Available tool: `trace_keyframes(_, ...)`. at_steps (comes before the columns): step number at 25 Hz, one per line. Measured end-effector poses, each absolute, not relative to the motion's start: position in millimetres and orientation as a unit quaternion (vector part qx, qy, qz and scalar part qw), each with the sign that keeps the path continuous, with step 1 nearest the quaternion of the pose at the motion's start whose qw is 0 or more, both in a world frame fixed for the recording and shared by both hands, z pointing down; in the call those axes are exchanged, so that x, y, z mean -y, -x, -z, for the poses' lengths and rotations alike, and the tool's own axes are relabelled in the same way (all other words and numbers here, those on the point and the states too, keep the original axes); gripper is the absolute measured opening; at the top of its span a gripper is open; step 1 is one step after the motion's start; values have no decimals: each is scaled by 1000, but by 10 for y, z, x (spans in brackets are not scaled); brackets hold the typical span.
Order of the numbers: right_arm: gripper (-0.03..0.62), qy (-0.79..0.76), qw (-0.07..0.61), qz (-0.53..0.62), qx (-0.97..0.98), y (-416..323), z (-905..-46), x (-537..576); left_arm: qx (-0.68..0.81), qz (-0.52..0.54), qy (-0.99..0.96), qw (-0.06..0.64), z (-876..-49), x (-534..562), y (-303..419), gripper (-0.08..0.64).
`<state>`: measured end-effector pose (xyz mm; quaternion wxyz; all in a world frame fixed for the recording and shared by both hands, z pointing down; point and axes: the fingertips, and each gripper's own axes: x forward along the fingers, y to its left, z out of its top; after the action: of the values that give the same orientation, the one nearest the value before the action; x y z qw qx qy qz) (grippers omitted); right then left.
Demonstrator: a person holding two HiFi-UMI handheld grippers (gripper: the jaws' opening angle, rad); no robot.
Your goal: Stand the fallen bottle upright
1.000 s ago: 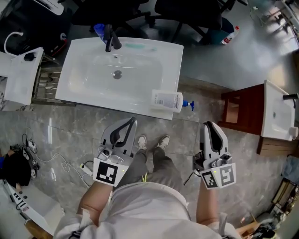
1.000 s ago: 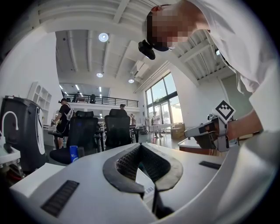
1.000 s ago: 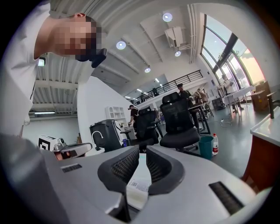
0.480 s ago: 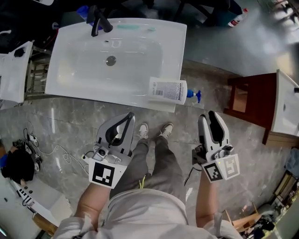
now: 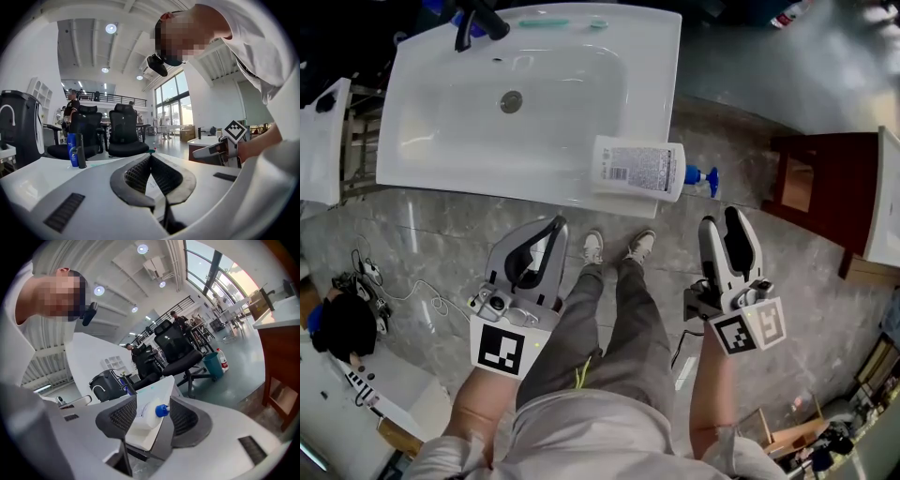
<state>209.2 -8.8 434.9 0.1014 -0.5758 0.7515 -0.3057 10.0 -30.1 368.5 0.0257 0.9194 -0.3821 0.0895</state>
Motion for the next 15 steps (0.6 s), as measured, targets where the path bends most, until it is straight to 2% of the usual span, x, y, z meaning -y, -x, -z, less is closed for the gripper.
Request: trace_keyframes(15, 233, 529, 223, 398, -715, -2085, -4818, 266, 377, -94, -921, 31, -3966, 371, -154, 15)
